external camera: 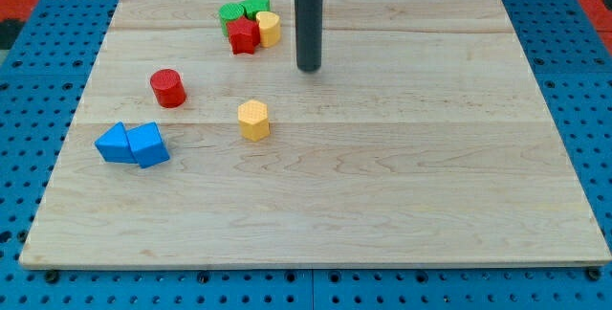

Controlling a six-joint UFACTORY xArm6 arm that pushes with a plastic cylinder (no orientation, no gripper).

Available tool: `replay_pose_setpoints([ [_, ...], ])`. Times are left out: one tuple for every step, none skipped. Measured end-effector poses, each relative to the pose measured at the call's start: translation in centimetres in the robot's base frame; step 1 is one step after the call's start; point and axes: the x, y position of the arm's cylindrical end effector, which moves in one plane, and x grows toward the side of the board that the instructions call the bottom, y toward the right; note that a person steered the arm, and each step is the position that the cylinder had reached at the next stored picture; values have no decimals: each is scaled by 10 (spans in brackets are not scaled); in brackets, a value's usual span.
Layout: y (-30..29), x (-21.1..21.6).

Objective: Push the yellow hexagon into the red circle

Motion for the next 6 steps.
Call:
replay_pose_setpoints([
  [0,90],
  [-39,79],
  [-109,11],
  [-116,17],
  [-148,34],
  [-179,34],
])
